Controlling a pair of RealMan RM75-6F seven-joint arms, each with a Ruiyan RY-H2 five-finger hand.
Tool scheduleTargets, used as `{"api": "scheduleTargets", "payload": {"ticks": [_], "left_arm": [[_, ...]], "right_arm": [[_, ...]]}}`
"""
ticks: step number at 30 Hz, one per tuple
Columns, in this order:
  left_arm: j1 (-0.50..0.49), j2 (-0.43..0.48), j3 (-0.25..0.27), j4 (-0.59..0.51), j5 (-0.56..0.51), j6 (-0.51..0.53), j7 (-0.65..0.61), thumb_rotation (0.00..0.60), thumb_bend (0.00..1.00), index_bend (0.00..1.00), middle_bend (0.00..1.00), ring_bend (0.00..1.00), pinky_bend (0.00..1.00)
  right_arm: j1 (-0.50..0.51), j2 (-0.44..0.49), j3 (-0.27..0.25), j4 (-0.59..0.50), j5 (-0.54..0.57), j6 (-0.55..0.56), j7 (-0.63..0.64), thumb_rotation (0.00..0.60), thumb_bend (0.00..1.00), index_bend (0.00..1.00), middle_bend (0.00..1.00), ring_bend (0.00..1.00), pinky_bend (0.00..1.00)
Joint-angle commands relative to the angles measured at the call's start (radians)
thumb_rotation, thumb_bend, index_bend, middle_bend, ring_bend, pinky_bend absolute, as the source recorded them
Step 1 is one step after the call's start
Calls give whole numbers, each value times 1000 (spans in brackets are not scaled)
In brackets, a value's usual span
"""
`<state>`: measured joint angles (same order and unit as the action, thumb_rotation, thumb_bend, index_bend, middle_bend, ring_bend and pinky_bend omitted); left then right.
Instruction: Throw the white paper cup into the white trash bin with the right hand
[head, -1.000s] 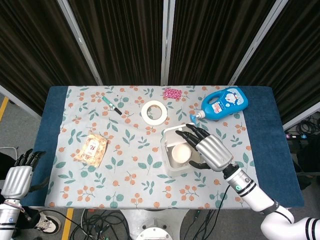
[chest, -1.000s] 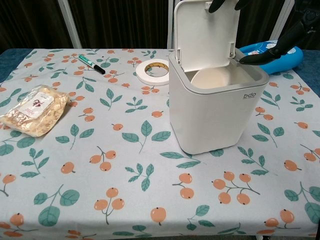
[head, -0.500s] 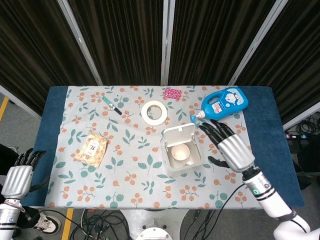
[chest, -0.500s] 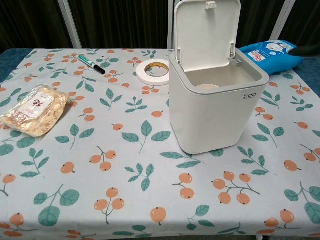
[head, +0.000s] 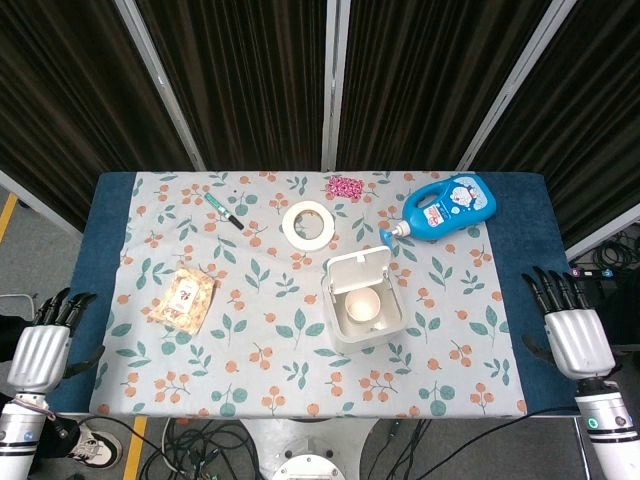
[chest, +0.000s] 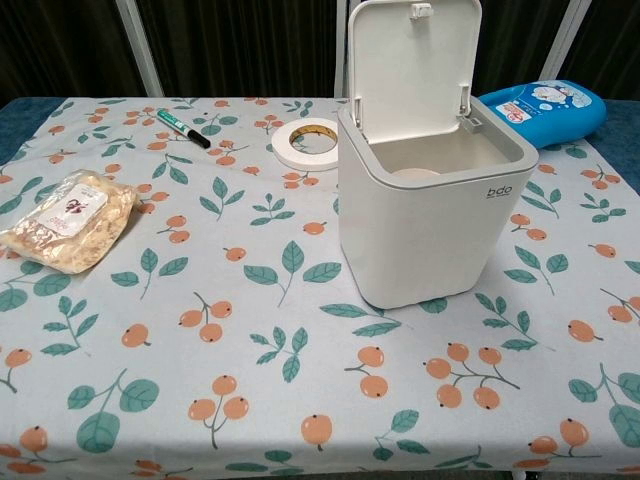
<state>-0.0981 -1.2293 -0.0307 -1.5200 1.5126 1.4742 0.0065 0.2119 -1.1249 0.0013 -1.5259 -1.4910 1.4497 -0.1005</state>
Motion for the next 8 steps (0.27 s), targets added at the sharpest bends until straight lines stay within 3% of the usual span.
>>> {"api": "scheduleTargets", "payload": {"ticks": [1,8], "left_arm": [[-1,-3,-4,0,1,5,8,600,228,159,146,31,125],[-3,3,-8,-13,-15,-3,11,600,227,156,146,31,125]], "right_arm": [[-27,-19,-2,48,25,-2,35,600,139,0,0,0,0],[-48,-41,0,93,16,6,61,600,153,0,0,0,0]]}}
